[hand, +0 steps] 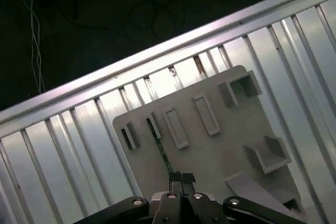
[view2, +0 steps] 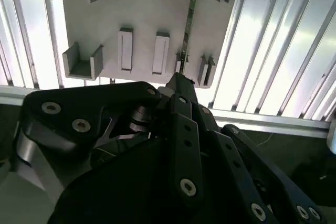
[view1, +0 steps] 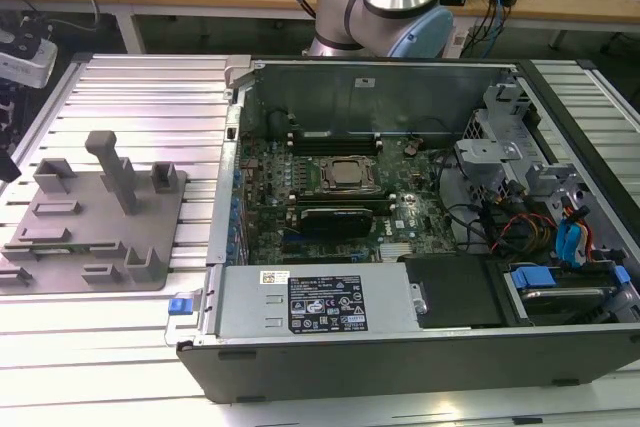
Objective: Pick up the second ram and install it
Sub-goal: 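Pick up the second ram and move it above second insertion slot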
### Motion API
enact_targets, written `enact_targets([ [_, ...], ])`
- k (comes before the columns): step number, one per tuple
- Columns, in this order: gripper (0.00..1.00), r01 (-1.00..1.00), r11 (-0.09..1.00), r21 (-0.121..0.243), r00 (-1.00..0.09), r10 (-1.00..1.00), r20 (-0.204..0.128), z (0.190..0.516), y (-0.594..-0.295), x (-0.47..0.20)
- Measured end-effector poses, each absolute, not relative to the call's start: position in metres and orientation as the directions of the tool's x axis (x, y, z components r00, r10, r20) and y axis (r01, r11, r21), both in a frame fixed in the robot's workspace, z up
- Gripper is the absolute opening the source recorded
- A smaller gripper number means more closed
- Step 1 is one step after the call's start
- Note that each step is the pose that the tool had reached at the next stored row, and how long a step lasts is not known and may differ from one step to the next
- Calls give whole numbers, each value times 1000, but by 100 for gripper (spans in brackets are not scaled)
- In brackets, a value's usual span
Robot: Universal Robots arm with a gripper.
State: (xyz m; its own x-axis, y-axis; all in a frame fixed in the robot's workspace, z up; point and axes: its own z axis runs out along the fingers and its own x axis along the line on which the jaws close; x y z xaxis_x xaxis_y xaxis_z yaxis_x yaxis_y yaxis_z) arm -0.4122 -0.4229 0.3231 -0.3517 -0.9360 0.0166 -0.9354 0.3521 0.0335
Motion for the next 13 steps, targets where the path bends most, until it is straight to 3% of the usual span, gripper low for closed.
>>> enact_targets([
  [10,8,-997,76,34,-75,-997,17,315,-423,-412],
  [13,8,-997,70,34,-70,-997,17,315,-423,-412],
])
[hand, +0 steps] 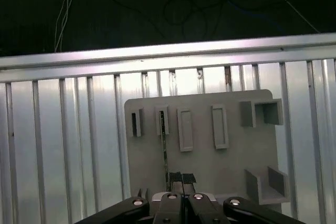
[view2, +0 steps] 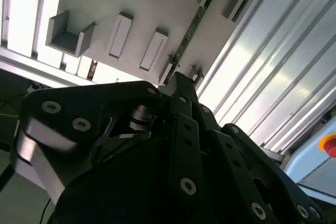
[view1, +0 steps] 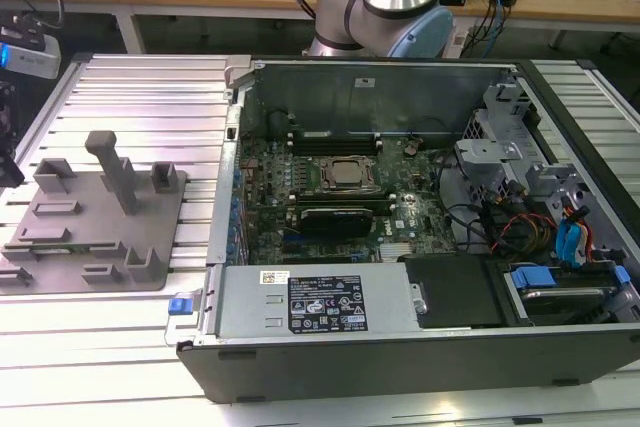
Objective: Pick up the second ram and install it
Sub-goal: 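Pick up the second ram and move it above second insertion slot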
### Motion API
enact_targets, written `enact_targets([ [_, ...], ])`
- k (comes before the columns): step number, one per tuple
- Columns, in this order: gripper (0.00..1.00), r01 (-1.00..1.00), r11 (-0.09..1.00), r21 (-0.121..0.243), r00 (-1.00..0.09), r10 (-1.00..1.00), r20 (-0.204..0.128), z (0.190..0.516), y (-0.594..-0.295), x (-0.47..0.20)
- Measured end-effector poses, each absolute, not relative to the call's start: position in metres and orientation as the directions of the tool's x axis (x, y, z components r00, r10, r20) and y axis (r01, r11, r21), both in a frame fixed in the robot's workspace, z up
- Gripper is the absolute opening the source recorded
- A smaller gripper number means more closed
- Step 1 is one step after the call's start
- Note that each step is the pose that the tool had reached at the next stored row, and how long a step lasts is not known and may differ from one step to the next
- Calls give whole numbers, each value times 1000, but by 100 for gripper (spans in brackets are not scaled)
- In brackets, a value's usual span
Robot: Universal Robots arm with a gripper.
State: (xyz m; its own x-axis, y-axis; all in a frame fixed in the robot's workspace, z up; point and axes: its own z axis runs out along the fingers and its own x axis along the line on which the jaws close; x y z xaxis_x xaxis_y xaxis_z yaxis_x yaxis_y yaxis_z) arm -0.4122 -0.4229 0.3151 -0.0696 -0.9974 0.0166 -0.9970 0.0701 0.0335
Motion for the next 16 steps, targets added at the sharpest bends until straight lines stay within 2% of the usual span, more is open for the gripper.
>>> enact_targets([
  [16,8,-998,50,33,-50,-999,17,293,-423,-412],
])
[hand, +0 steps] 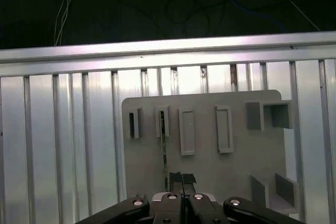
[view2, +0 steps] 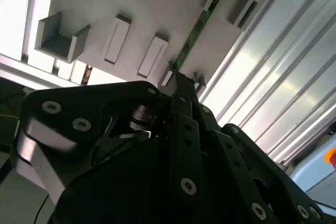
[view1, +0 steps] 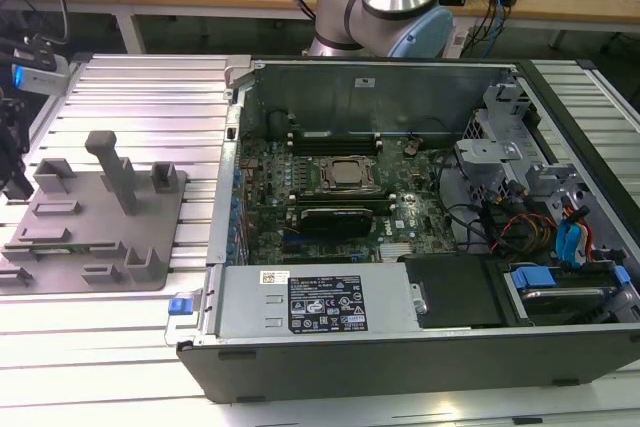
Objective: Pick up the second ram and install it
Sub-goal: 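Pick up the second ram and move it above second insertion slot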
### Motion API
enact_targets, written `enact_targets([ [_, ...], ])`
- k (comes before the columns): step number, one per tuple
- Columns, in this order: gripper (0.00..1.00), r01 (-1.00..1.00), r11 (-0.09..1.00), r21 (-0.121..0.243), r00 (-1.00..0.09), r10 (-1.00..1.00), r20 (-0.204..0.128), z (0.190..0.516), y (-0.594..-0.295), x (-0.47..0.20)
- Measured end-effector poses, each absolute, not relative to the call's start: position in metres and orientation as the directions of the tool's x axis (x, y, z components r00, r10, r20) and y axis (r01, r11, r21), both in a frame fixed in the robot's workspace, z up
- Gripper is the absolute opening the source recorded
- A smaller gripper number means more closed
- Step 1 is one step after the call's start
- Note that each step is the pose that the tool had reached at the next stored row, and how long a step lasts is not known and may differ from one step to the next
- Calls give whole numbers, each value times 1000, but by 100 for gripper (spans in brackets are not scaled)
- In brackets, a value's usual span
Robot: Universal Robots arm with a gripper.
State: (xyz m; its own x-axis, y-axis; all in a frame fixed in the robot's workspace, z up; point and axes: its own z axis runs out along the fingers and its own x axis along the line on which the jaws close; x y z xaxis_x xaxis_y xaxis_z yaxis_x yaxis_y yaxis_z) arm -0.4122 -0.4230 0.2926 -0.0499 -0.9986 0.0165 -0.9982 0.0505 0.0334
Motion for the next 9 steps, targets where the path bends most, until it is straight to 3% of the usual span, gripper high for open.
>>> enact_targets([
  [9,8,-999,31,33,-31,-999,17,281,-423,-412],
])
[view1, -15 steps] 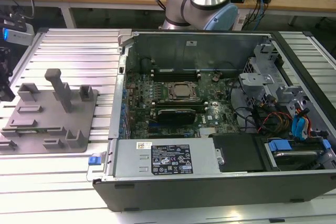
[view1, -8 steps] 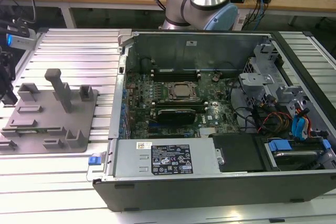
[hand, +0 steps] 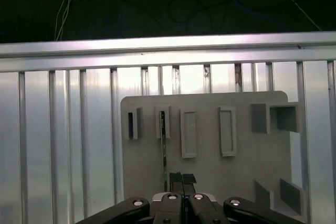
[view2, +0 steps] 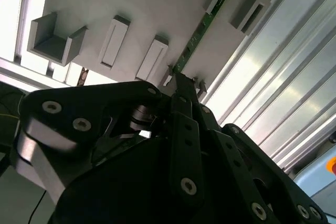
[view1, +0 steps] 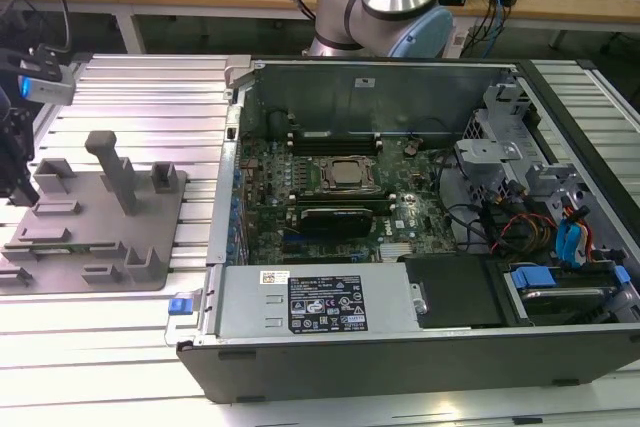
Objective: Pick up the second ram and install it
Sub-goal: 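Pick up the second ram and move it above second insertion slot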
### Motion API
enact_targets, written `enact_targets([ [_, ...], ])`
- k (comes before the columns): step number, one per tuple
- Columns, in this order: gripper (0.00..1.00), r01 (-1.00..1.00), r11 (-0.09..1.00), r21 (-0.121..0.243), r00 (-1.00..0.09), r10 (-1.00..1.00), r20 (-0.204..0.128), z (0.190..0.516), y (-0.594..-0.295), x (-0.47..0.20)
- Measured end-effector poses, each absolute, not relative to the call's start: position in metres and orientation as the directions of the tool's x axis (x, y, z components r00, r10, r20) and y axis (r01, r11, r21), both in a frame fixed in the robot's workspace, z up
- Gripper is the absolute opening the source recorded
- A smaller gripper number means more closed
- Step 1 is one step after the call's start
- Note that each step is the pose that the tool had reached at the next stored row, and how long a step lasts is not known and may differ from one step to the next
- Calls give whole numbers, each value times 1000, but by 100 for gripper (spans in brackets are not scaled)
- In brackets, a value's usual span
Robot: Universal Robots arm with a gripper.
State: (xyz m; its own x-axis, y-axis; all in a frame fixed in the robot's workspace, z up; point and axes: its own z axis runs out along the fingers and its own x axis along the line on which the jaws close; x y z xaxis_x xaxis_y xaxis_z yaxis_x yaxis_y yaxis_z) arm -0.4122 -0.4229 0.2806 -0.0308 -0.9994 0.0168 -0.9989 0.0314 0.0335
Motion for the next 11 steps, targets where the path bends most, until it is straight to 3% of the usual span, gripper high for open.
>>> enact_targets([
  [11,8,-999,-13,34,14,-1000,17,255,-425,-412],
])
